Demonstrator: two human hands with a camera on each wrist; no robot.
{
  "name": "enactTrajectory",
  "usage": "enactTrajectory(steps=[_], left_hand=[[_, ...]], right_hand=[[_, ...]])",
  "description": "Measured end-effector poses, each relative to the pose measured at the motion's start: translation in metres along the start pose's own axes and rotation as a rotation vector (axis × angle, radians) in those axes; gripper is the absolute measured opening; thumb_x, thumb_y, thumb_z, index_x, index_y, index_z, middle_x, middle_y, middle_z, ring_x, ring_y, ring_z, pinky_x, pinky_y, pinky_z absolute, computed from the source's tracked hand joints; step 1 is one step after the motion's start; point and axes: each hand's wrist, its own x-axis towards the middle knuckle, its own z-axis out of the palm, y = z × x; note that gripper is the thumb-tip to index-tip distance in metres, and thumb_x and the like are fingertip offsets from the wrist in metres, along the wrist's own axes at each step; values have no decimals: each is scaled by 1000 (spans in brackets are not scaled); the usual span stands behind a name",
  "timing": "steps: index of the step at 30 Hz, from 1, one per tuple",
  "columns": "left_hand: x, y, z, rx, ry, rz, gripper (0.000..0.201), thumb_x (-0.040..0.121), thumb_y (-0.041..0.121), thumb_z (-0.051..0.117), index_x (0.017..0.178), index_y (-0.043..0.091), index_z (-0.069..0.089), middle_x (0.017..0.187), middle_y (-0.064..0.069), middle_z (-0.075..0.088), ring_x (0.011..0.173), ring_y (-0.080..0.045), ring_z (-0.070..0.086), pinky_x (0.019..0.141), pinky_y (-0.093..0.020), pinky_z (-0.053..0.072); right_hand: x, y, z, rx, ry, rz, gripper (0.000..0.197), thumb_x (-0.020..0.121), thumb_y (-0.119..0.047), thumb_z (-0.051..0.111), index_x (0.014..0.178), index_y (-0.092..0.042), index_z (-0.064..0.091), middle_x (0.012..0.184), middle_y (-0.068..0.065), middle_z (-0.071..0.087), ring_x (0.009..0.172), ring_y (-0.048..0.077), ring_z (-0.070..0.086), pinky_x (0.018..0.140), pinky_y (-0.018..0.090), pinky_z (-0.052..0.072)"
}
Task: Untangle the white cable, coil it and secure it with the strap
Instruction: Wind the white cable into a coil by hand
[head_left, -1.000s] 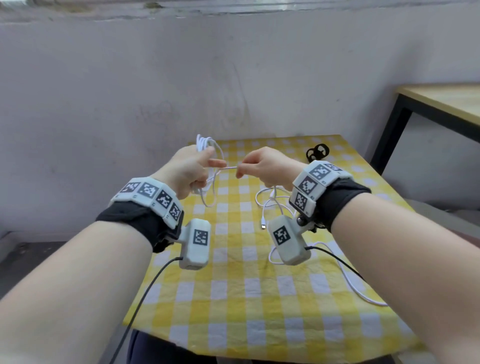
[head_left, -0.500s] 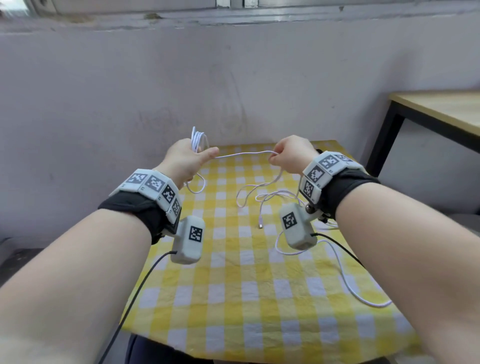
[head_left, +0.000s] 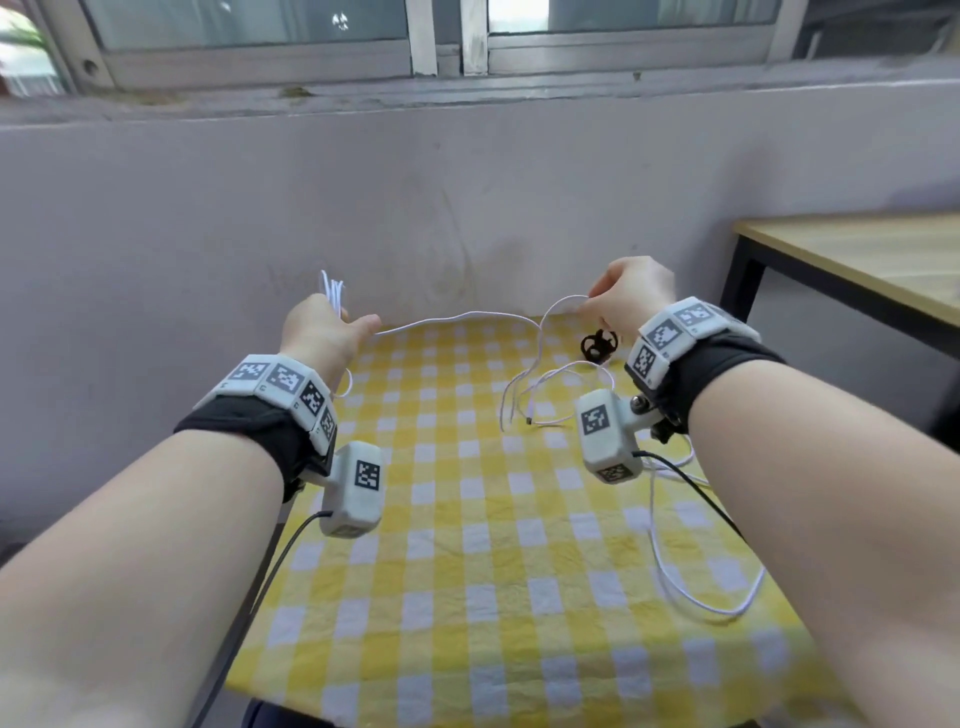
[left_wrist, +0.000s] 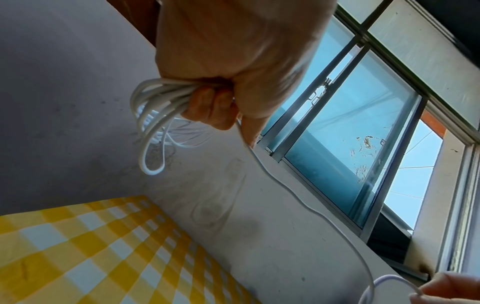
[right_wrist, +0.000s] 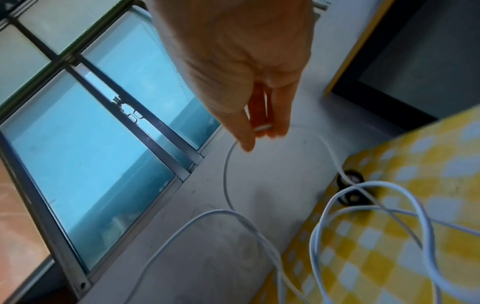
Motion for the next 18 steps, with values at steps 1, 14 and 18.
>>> enactTrajectory(steps=[1, 14, 18], left_hand=[[0, 1, 0, 4, 3, -2, 42, 86, 30, 64, 62, 15, 34, 62, -1, 38, 60, -23, 39, 60, -30, 31], [-11, 26, 6, -269, -109, 82, 39, 84, 27, 67, 61, 17, 37, 61, -6, 40, 59, -21, 39, 56, -30, 34], [-12, 33, 6, -489, -179, 69, 37, 83, 23, 69, 62, 18, 40, 59, -4, 39, 51, -20, 37, 54, -28, 36]], right_hand=[[2, 0, -5, -82, 70, -25, 9, 80, -8, 65, 75, -16, 65, 79, 4, 64, 83, 22, 62, 77, 24, 47], [-17, -13, -4, -181, -334, -108, 27, 85, -18, 64, 112, -14, 68, 100, 5, 65, 90, 25, 67, 80, 35, 58], [-40, -44, 26, 219, -643, -162, 34, 97, -36, 46, 118, -16, 62, 105, 1, 65, 97, 17, 62, 84, 32, 54]])
